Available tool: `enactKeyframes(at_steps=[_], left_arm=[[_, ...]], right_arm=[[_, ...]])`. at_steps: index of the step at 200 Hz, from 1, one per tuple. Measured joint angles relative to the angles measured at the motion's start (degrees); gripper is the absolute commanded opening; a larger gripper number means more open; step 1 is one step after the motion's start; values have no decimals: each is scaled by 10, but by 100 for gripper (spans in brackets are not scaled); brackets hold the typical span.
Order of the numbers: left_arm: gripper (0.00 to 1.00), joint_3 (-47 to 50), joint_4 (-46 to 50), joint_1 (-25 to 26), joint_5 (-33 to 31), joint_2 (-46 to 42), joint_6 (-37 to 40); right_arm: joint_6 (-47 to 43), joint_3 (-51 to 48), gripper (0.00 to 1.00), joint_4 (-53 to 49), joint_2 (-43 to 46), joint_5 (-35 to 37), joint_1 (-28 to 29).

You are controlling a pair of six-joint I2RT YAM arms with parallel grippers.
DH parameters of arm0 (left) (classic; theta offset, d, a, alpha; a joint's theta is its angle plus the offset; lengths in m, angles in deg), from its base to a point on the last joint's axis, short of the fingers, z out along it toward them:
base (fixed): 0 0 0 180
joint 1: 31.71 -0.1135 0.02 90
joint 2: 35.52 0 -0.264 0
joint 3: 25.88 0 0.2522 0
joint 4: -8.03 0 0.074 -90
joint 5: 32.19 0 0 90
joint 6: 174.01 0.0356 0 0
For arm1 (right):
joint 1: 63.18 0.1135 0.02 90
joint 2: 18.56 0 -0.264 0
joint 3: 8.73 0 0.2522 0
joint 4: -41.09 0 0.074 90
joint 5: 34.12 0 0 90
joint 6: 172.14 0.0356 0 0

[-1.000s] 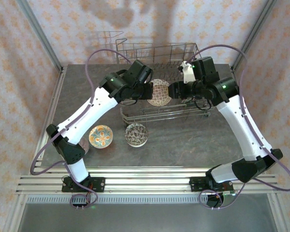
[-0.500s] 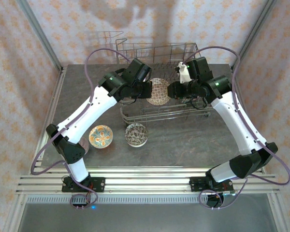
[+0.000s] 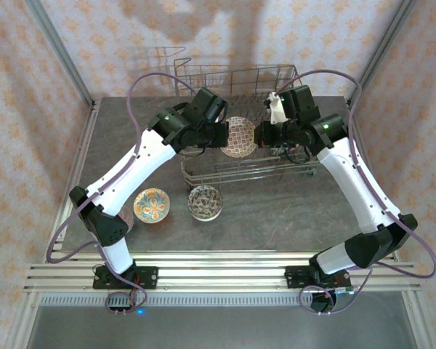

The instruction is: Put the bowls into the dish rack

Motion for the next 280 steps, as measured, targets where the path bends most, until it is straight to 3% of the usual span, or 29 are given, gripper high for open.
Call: enactKeyframes(at_steps=[72,110,161,216,280], left_arm=[[45,15,-49,0,11,-1,-7],[56,15,-52,-3,9,-4,-6],[59,41,-52,-42,-11,-60,2],[59,206,-64,-148,-7,-190,2],[59,364,-76,-215,43,-221,7]], right_arm=[[34,0,0,-10,-6,60,5],[57,0,0,-11,-7,98,5],[84,47,0,-35,-50,203,5],[106,111,0,-82,-112,374,13],[112,167,0,-124,-201,566,26]])
